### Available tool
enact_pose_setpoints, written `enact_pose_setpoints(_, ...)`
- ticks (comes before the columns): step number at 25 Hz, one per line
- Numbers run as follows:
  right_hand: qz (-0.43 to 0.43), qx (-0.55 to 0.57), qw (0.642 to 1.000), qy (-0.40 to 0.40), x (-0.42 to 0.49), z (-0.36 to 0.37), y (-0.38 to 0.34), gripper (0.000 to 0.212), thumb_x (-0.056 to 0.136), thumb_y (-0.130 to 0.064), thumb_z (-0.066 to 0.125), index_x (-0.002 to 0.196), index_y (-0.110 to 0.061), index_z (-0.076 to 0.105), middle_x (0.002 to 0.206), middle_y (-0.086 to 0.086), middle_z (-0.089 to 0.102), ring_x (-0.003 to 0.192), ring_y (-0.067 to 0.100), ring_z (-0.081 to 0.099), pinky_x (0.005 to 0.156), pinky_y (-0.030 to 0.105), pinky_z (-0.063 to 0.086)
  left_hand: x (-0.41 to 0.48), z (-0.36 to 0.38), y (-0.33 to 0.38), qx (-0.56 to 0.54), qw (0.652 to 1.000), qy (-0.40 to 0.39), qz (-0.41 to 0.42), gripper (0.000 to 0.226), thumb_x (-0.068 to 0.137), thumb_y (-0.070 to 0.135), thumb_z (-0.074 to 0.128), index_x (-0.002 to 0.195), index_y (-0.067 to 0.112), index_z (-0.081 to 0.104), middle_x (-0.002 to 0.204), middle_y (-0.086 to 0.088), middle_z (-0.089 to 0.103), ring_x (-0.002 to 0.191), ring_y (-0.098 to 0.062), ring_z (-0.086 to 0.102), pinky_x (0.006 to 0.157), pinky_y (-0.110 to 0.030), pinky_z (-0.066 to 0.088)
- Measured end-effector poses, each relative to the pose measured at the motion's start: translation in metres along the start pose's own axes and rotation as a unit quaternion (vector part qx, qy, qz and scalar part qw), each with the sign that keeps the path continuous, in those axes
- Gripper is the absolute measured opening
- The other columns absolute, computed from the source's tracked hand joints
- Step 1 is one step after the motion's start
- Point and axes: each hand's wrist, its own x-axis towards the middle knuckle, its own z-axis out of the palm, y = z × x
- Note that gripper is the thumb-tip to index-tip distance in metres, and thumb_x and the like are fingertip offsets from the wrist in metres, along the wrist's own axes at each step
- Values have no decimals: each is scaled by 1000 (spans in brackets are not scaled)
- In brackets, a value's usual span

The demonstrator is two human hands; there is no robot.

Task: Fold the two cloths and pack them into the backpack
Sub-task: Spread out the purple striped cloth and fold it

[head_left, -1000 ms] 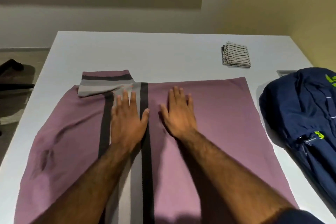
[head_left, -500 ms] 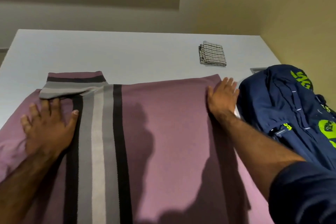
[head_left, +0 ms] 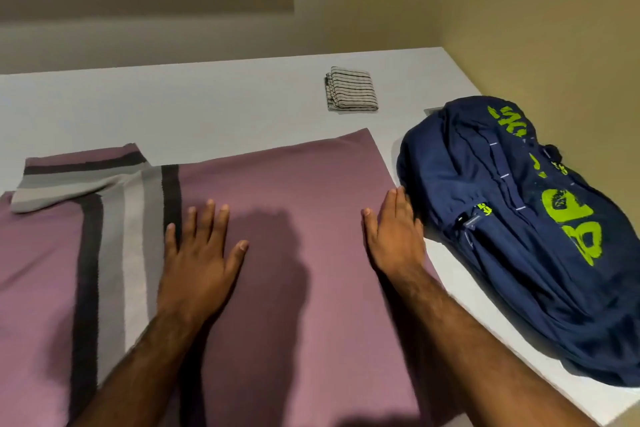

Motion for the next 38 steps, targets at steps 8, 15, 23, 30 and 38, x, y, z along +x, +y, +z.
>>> enact_pose_setpoints(8, -256, -18, 966, -10, -161, 35, -29, 74, 102, -54, 32, 157, -3, 29, 167, 15, 17, 155, 29, 13, 121, 51, 11, -108, 8, 49, -27, 998, -56, 24, 74, 99, 66, 9, 163, 30, 8, 171, 2, -3, 158, -22, -4, 126, -50, 2)
enact_pose_setpoints(15, -111, -63, 992, -10, -119, 11, 63, 85, 98, -58, 15, 153, 5, 30, 161, 26, 27, 149, 41, 23, 118, 59, 24, -190, -18, -58, 4, 978, -21, -209, 86, 86, 80, -17, 158, 33, -16, 168, 3, -21, 155, -21, -17, 127, -49, -4)
enact_pose_setpoints(23, -346, 23, 935, -66, -249, 41, -24, 77, 103, -59, 22, 158, -4, 23, 168, 14, 14, 156, 31, 8, 124, 52, 14, -257, -7, -69, 0, 981, -39, -192, 83, 90, 80, -10, 159, 34, -16, 166, 9, -24, 154, -16, -19, 124, -42, -12)
enact_pose_setpoints(30, -152, -50, 985, -57, -190, 13, 99, 86, 98, -69, 2, 161, -10, 7, 170, 10, 6, 157, 27, 4, 125, 56, 9, -321, -10, -144, 15, 966, -8, -258, 78, 97, 71, -2, 162, 29, -6, 171, 1, -9, 157, -25, -8, 126, -57, 3)
enact_pose_setpoints(38, -207, -11, 973, -100, -256, -1, 100, 84, 98, -72, 6, 160, -19, -10, 168, 1, -16, 156, 21, -12, 123, 45, -9, -359, 3, -67, -20, 997, -15, -69, 71, 104, 62, 8, 163, 24, -3, 171, 0, -12, 156, -20, -15, 127, -53, 0)
